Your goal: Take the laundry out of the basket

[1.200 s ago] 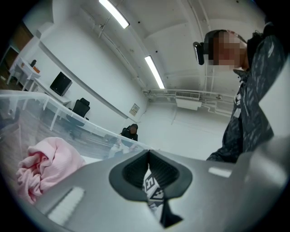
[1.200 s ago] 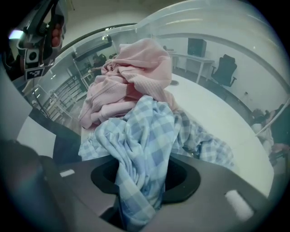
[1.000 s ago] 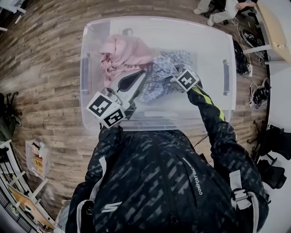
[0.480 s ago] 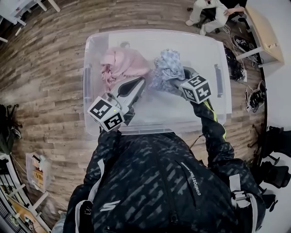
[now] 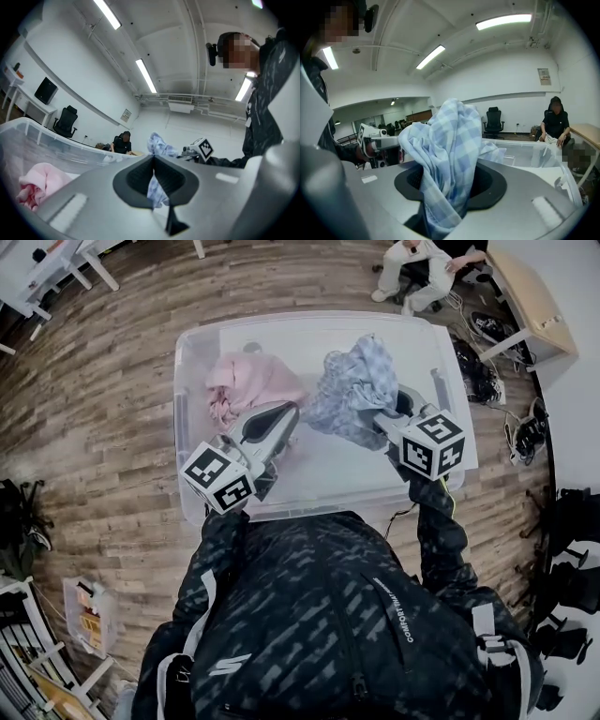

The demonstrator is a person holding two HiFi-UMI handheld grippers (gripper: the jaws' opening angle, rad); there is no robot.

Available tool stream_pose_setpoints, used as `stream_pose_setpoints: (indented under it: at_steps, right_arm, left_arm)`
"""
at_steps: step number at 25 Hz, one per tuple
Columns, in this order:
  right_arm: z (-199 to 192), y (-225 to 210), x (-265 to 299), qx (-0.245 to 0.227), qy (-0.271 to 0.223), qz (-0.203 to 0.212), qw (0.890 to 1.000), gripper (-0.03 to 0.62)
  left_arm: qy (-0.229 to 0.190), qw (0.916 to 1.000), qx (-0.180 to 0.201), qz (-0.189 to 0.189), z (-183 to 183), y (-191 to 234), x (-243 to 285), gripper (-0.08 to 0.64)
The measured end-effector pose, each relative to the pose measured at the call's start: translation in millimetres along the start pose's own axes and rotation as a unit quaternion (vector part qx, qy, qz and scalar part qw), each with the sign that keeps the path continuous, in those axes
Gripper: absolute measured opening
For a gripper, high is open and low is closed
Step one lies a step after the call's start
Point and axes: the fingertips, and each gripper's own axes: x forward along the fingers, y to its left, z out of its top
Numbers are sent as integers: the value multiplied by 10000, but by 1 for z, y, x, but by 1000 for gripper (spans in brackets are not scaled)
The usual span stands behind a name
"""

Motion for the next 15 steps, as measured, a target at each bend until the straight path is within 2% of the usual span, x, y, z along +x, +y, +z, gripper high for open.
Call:
stream_pose_setpoints:
  at_steps: [7, 12, 15]
  right_arm:
    - [39, 10, -40, 188, -626, -285, 9975, 193]
    - [52, 14, -62, 335, -970, -454, 9937, 193]
    - [56, 18, -72, 367, -1066, -483, 9925, 193]
  left_arm:
    - [-17, 9999, 20, -169, 8, -8, -4, 9]
    - [104, 9988, 173, -441, 4, -21, -1, 9]
    - [142, 9983, 111, -555, 1, -25, 6, 9]
